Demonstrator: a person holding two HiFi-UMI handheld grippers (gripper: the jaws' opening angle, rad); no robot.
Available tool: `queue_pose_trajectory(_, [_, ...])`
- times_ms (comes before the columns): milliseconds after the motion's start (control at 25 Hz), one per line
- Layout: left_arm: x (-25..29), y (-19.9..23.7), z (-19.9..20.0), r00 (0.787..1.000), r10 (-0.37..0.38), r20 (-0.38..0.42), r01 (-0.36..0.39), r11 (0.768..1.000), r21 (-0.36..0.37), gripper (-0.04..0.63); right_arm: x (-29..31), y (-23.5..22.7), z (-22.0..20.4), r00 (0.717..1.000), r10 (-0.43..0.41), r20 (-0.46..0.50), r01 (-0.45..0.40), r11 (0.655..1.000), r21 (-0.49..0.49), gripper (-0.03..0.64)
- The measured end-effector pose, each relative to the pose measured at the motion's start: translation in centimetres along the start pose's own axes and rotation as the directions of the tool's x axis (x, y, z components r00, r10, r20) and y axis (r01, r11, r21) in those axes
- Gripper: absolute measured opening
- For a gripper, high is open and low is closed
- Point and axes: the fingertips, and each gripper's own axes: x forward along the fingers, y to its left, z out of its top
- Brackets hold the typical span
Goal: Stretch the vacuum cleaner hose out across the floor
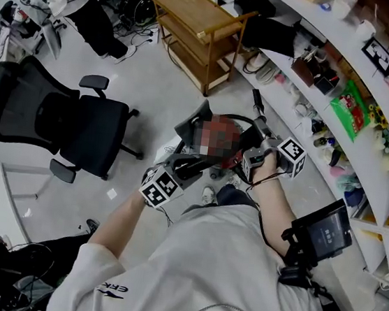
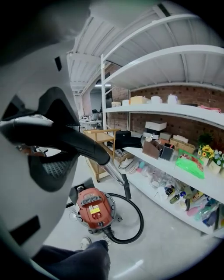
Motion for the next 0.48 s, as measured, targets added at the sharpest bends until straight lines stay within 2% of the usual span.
queue_pose_trajectory(280, [-0.2, 3.5, 1.7, 0.998, -0.053, -0.037, 0.057, 0.993, 0.105, 0.181, -0.1, -0.7, 1.2, 0.998, -0.009, 0.055, 0.003, 0.994, 0.107, 0.193])
queue_pose_trajectory(480, [3.6, 6.5, 4.9, 0.991, -0.094, -0.094, 0.108, 0.982, 0.155, 0.179, 0.7, -1.5, 6.4, 0.994, -0.023, 0.110, 0.000, 0.979, 0.205, 0.192])
